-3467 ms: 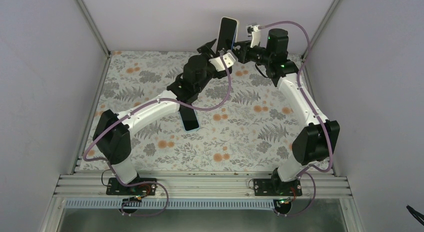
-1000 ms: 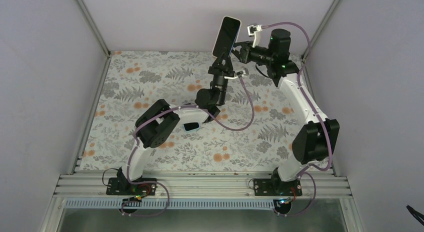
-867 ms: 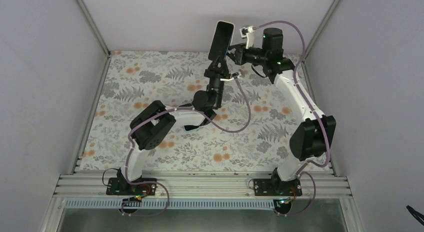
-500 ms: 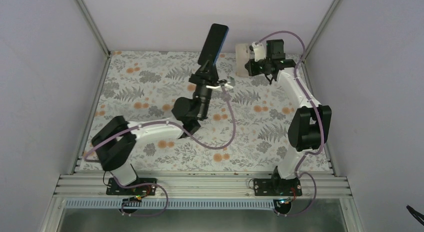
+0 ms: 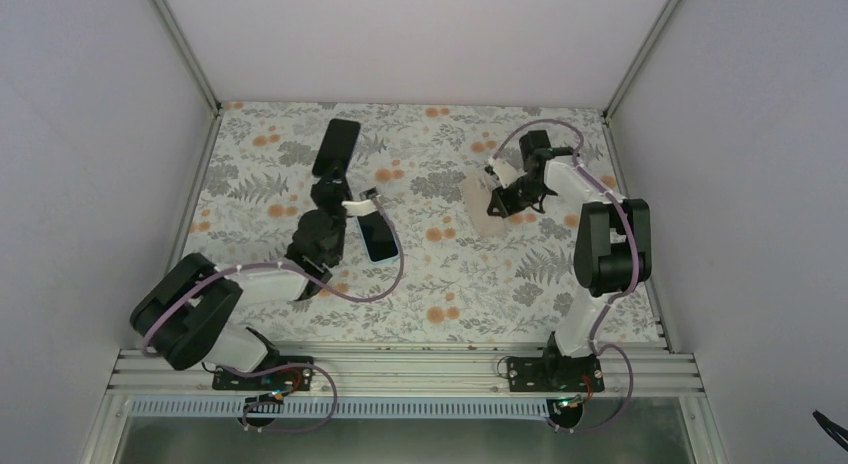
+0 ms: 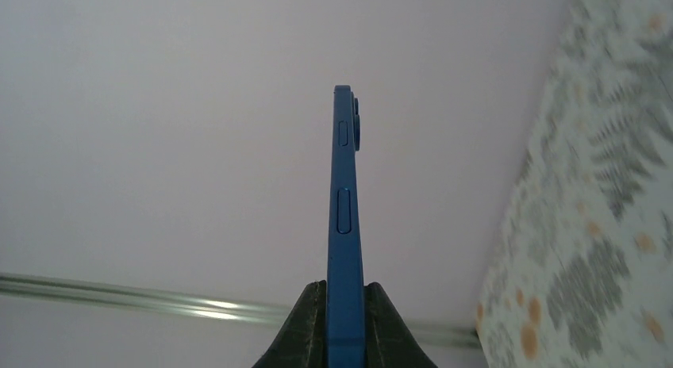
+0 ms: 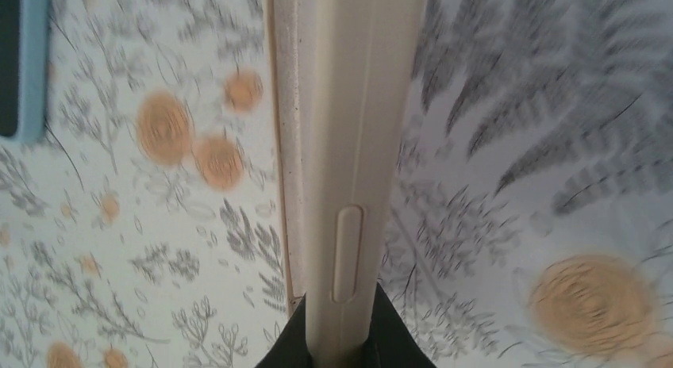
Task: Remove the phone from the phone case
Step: Place the phone at the center of the board.
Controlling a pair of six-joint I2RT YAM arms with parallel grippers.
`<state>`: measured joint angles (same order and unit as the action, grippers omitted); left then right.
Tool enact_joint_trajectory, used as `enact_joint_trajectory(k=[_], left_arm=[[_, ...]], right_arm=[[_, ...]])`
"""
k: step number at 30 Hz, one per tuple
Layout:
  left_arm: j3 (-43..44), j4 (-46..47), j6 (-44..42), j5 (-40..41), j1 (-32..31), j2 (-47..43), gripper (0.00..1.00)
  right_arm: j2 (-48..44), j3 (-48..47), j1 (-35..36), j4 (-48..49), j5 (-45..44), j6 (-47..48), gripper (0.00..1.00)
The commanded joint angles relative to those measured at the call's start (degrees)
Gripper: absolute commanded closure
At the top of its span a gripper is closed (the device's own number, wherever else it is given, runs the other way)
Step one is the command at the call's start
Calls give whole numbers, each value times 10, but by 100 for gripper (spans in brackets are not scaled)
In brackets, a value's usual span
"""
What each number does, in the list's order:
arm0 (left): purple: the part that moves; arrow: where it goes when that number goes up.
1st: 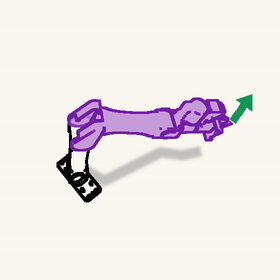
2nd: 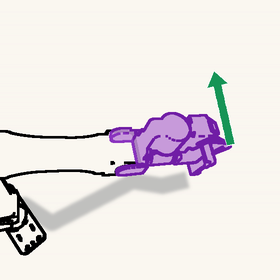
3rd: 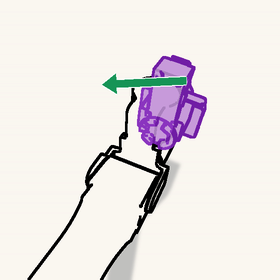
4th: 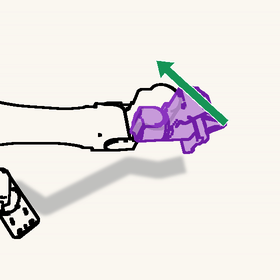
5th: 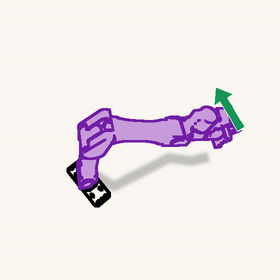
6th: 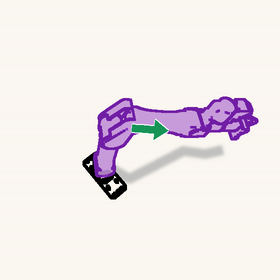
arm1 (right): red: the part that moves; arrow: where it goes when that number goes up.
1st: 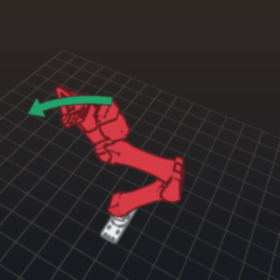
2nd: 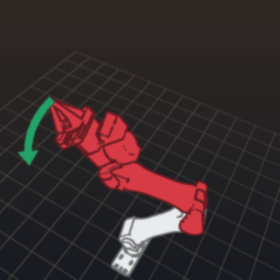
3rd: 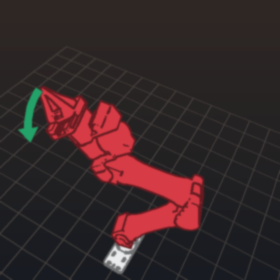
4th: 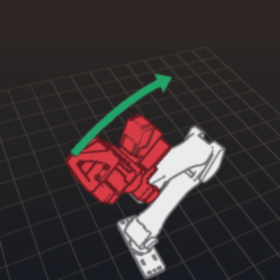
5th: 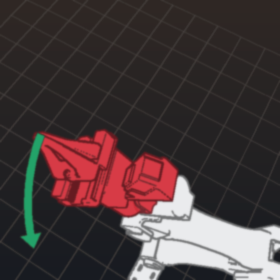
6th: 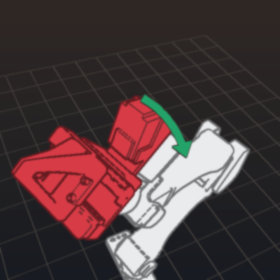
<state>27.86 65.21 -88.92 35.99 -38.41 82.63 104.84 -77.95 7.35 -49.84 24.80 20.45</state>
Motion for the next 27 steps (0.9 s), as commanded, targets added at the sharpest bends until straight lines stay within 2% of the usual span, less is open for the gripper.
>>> enact_joint_trajectory(k=[1, 9, 16, 20, 21, 23, 25, 27], left_arm=[[-42, -70, 26, -10, 34, -53, 98], [-126, -166, 62, -39, 70, -48, 98], [-172, -178, 65, -39, 70, 1, 98], [-167, -264, 94, -59, 70, -16, 98], [-164, -295, 103, -69, 70, -24, 96], [-157, -371, 124, -95, 70, -50, 82], [-134, -466, 152, -128, 70, -83, 68], [-105, -582, 179, -173, 70, -114, 57]], right_arm=[[10, 29, -2, -8, 2, 28, 96], [40, 30, -3, -10, -26, 42, 96], [81, 2, -7, -20, -87, 45, 96], [104, -20, -8, -29, -116, 46, 92], [109, -25, -8, -30, -123, 45, 89], [114, -31, -10, -33, -137, 46, 79], [112, -31, -11, -34, -154, 50, 60], [104, -29, -12, -35, -186, 52, 50]])
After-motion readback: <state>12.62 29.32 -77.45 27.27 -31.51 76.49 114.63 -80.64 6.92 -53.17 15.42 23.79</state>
